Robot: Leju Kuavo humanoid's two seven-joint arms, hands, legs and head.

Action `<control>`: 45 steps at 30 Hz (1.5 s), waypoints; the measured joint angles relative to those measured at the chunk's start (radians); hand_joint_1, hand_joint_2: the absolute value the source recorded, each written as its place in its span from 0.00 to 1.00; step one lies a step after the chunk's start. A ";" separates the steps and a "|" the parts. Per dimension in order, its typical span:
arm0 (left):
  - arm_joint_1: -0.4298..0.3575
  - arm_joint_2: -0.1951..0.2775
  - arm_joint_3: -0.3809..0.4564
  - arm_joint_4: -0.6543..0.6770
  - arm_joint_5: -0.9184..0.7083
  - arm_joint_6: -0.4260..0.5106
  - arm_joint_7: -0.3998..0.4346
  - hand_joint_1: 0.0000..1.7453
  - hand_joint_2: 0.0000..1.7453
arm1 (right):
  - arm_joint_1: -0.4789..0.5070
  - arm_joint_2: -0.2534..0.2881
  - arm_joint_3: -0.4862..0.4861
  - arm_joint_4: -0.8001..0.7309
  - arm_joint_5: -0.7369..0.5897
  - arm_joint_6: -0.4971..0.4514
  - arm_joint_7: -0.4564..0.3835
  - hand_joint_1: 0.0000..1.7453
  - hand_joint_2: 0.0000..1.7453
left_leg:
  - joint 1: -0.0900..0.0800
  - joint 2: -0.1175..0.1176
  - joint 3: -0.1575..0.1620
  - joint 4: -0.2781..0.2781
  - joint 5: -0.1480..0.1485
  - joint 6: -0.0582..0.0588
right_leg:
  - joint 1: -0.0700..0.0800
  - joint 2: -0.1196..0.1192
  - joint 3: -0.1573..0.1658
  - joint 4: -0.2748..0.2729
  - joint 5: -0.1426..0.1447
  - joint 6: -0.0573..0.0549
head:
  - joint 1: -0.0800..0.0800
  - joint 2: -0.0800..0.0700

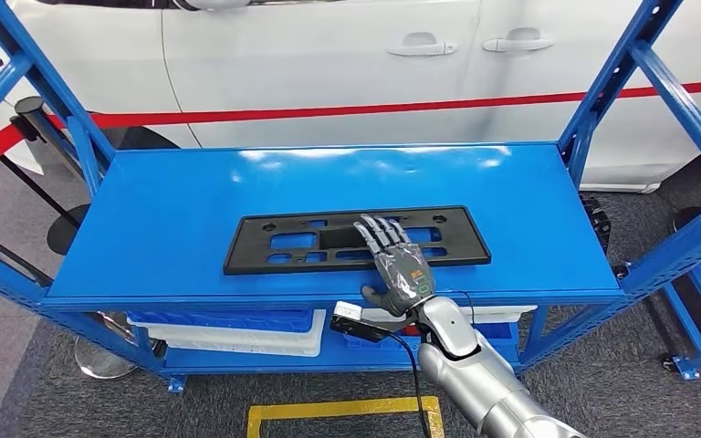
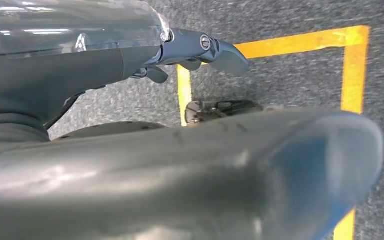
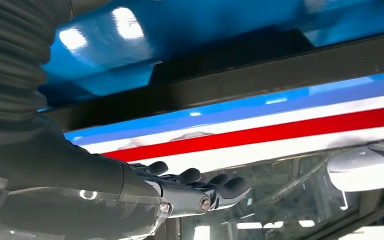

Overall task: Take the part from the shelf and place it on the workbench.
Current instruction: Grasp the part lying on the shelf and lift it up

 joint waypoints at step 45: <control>-0.001 -0.003 0.000 0.001 0.001 -0.017 -0.037 0.00 0.00 | -0.255 0.072 0.144 0.337 -0.028 -0.013 0.036 0.74 1.00 | -0.012 -0.006 0.009 -0.021 0.000 0.047 | 0.012 0.003 -0.051 0.068 0.006 0.011 | 0.001 0.000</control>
